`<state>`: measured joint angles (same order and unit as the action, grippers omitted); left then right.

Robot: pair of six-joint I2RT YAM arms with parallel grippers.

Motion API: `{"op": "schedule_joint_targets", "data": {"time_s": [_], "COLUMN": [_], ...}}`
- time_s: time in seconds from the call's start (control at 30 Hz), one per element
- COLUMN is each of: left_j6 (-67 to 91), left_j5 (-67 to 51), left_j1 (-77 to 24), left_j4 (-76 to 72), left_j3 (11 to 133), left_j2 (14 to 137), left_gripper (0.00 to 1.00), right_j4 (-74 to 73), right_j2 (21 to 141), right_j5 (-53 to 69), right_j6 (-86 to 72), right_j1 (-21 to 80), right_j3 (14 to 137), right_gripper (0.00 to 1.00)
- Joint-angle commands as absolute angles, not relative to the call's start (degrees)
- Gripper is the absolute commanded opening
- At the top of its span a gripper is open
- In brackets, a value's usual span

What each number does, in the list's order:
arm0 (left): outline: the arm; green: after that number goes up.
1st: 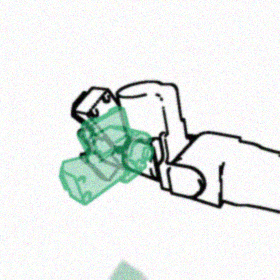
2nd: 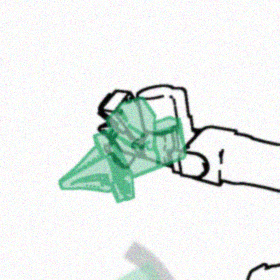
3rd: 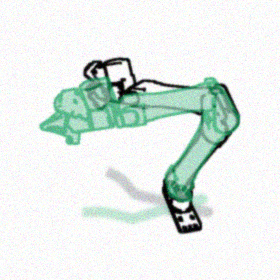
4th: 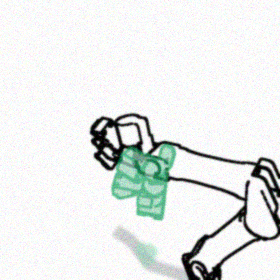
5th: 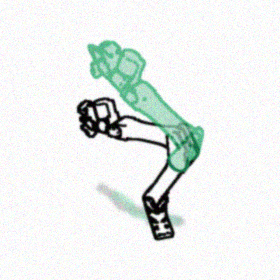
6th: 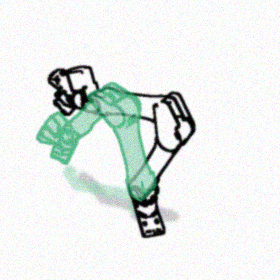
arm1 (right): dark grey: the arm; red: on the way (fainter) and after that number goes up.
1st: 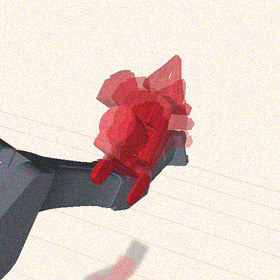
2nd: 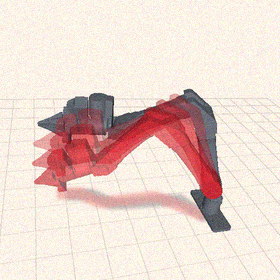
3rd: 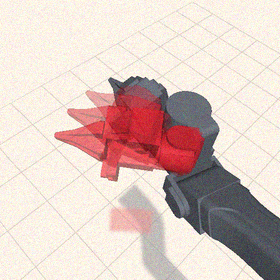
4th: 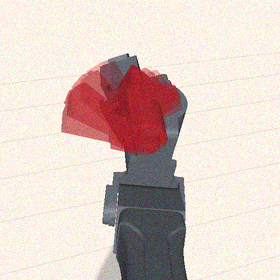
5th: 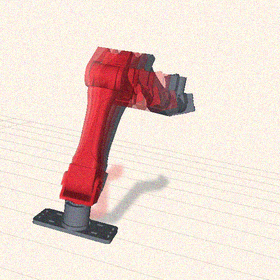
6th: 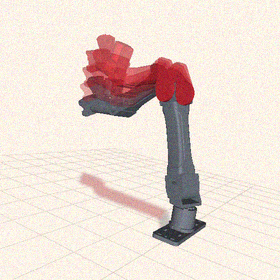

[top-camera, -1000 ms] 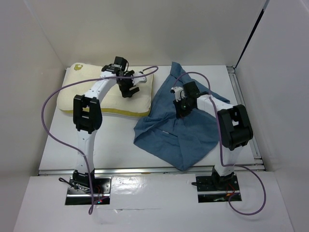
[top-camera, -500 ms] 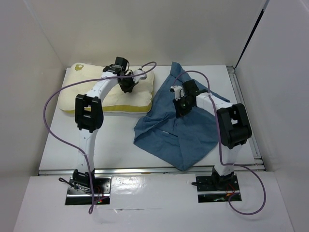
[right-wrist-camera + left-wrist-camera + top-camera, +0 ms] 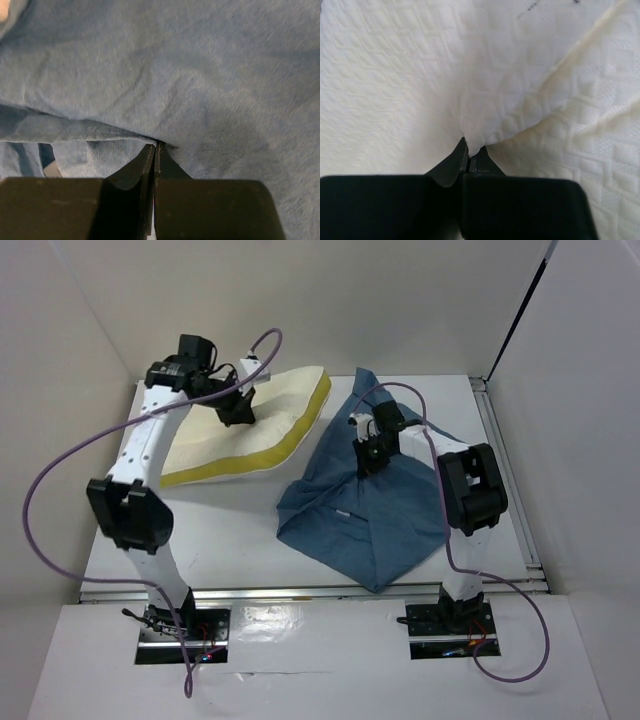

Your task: Put the pillow into the pillowcase

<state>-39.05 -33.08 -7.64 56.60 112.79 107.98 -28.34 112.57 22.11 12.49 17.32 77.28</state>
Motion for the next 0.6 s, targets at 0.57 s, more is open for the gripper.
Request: {"op": "schedule_joint_targets", "data": {"time_s": [0.57], "left_j6": [-46.6], "left_j5": [-47.9], "left_j1": [-15.9], "left_j4": [73.8], "left_j3": [89.3], "left_j2": [86.0], "left_gripper": [0.00], "right_j4": [-24.3], "right_j2": [120.5], "right_j5": [21.3], "right_j6": [3.3], "right_j1": [15.9], "right_j3": [98.4], "right_gripper": [0.00]}}
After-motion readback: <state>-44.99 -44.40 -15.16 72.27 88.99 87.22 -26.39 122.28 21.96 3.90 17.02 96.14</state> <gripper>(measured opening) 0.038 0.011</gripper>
